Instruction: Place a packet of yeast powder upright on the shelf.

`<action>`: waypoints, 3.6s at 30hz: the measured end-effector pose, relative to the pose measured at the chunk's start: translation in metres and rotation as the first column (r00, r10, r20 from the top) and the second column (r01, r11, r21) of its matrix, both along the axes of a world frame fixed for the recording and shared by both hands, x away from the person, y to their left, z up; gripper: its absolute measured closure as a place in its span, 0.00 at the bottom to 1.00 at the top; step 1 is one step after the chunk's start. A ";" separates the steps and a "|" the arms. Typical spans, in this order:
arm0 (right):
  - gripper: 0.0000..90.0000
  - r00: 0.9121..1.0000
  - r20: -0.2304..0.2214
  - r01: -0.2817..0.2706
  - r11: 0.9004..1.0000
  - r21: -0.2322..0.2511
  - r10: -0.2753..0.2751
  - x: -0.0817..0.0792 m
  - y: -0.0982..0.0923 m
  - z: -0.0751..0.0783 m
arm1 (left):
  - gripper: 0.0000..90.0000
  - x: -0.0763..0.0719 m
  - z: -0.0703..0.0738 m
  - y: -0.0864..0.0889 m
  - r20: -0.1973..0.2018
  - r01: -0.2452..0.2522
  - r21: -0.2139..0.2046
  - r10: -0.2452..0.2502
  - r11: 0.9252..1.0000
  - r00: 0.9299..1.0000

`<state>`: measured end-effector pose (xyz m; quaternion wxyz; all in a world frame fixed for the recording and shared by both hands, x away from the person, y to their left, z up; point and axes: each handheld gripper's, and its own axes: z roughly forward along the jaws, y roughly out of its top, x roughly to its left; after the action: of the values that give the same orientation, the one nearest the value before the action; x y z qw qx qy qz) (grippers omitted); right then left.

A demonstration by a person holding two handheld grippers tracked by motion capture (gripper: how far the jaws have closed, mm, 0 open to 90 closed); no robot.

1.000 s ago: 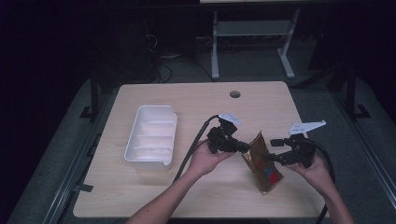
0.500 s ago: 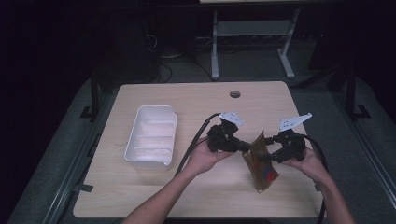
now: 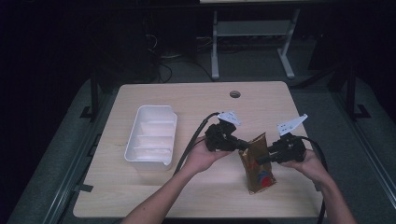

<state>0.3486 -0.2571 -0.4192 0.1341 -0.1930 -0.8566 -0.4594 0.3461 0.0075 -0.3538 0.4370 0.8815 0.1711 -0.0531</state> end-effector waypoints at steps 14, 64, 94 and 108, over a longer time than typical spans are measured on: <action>0.83 0.998 0.036 0.044 0.999 -0.010 -0.044 -0.008 -0.006 0.008 | 0.69 0.001 -0.008 0.026 0.002 -0.054 -0.006 0.054 0.999 0.999; 0.87 0.942 0.095 0.317 0.947 0.056 -0.321 0.022 0.016 0.066 | 0.35 -0.082 -0.070 0.106 0.172 -0.087 0.048 0.078 0.995 0.982; 0.92 0.961 0.093 0.255 0.964 0.072 -0.261 0.048 0.071 0.078 | 0.31 -0.085 -0.078 0.119 0.151 -0.083 0.069 0.072 0.994 0.986; 1.00 0.971 0.080 0.215 0.970 0.110 -0.224 0.061 0.102 0.067 | 0.32 -0.081 -0.077 0.129 0.143 -0.116 0.035 0.110 0.993 0.984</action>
<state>0.4096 -0.1548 -0.3520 0.0523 -0.2582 -0.8109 -0.5226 0.2647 0.1363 -0.4305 0.4312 0.8811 0.1905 0.0380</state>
